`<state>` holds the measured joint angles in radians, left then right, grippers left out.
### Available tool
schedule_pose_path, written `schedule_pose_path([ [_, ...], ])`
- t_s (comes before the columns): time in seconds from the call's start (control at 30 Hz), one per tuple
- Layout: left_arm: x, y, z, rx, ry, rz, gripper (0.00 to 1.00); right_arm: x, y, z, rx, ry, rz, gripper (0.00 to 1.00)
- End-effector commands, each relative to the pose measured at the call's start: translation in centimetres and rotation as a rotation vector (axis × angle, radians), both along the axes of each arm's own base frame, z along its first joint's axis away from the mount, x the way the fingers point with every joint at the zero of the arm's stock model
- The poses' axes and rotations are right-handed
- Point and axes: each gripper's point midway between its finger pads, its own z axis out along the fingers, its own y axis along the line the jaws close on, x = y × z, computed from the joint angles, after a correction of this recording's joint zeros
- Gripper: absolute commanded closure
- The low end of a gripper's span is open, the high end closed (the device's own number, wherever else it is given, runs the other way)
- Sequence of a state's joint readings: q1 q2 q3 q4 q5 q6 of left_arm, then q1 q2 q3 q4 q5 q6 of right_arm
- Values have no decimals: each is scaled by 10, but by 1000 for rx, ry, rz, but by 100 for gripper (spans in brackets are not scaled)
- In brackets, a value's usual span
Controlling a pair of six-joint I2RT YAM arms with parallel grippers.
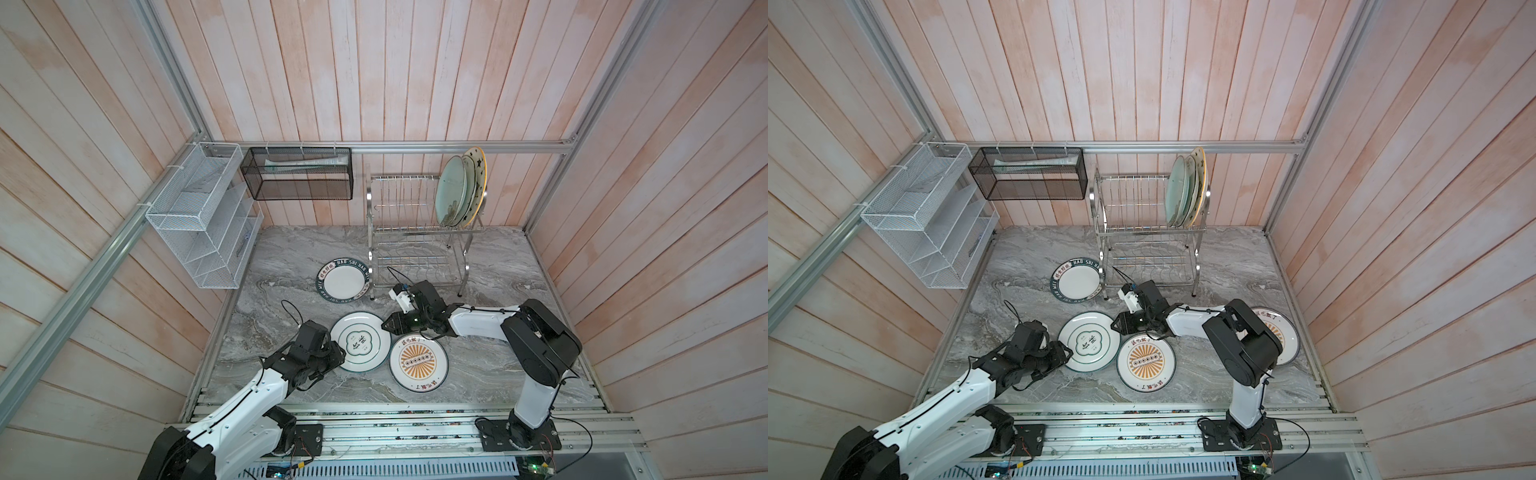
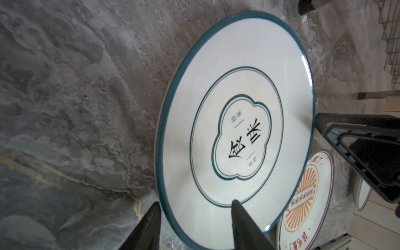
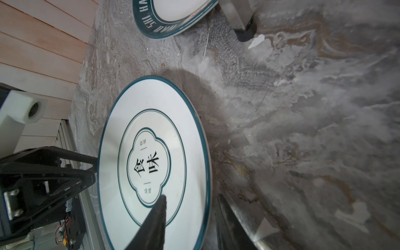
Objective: Load plates into a dish rack
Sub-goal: Pick up the plate from the center of the table.
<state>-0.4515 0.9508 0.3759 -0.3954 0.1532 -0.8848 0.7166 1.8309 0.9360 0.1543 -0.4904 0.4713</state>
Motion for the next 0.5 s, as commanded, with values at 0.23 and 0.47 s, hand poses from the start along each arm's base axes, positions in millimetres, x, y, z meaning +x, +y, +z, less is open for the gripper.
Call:
schedule_pose_path([
  [0.23,-1,5,-2,-13,-18,36,46,-13,17,-4,14,54,54,62],
  [0.47,-3,12,-4,17,-11,61,46,-21,40,0,52,70,98,62],
])
